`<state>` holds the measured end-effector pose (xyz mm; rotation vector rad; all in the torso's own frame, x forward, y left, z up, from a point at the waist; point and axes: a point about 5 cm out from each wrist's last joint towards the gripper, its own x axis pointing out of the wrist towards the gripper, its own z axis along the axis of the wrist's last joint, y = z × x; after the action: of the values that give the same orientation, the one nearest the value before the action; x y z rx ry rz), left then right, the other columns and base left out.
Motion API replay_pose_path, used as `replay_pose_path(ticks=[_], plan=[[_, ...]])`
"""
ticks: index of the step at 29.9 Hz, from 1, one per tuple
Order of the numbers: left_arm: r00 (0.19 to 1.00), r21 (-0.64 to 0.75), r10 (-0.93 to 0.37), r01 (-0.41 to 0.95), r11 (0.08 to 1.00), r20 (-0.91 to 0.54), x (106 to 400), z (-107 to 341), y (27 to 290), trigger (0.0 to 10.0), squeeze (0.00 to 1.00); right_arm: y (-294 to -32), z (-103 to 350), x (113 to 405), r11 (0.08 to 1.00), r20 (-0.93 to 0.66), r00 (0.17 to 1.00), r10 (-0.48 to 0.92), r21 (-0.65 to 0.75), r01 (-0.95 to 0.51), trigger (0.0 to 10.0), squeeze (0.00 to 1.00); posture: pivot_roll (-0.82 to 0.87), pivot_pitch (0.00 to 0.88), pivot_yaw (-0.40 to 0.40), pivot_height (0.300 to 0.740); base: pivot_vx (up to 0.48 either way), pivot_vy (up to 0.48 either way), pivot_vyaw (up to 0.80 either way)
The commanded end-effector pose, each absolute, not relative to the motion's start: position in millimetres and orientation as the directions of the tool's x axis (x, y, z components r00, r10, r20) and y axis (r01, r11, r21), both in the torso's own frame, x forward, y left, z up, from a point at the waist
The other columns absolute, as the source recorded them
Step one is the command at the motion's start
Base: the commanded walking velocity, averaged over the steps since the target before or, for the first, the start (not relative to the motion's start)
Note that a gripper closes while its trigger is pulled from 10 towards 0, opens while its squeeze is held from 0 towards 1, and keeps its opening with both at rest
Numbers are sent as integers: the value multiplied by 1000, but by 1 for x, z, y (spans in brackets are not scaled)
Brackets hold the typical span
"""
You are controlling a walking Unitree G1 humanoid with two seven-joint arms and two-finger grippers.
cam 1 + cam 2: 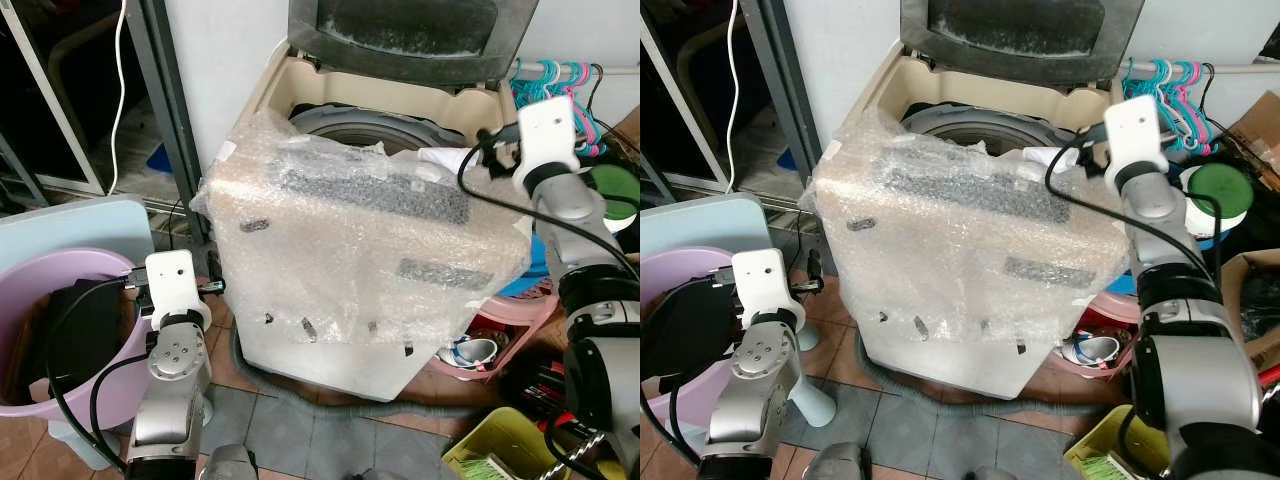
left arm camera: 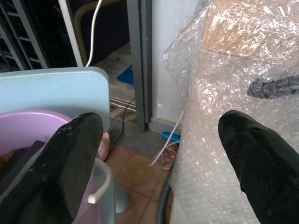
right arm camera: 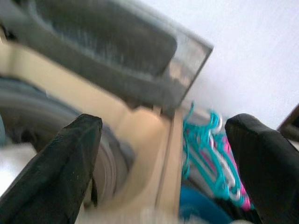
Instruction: Clothes washing
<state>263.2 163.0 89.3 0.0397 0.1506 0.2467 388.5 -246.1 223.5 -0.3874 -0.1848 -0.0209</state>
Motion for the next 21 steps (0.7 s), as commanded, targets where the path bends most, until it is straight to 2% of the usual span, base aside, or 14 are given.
replay_pose_path(ticks=[1,2,3,5,7,10,16,18,19,21], plan=[[958,62,251,-244,968,-138,263,91,162,10000,0,-234,233,388,939,230,965,129,-340,-44,10000,557,16,0,-53,740,0,0,0],[958,62,251,-245,968,-138,263,91,162,10000,0,-232,232,388,936,226,962,153,-345,-68,10000,557,16,0,-53,740,0,0,0],[958,61,251,-245,968,-137,263,91,162,10000,0,-230,230,387,932,217,959,182,-349,-98,10000,227,15,0,-53,740,0,0,0],[958,60,250,-244,968,-138,263,91,162,10000,0,-226,225,385,923,189,954,234,-353,-156,10000,188,12,0,-52,740,0,0,0],[959,60,246,-240,969,-139,264,91,161,10000,0,-225,208,383,886,85,957,277,-409,-220,10000,102,8,0,-48,740,0,0,0],[960,60,242,-236,970,-138,264,91,161,10000,0,-230,197,384,882,24,972,232,-426,-200,10000,59,8,0,-45,740,0,0,0],[961,63,241,-234,970,-138,265,91,161,10000,0,-241,187,385,894,-48,991,124,-428,-132,10000,43,15,0,-47,740,0,0,0],[960,65,244,-237,969,-137,265,91,161,10000,0,-248,185,386,907,-71,996,48,-415,-74,10000,43,21,0,-51,740,0,0,0],[959,67,247,-240,968,-137,264,91,162,10000,0,-258,185,387,917,-84,995,-46,-399,9,10000,43,24,0,-54,740,0,0,0],[958,68,251,-244,967,-138,264,91,163,10000,0,-269,188,386,919,-72,988,-139,-380,101,10000,39,27,0,-57,740,0,0,0]])
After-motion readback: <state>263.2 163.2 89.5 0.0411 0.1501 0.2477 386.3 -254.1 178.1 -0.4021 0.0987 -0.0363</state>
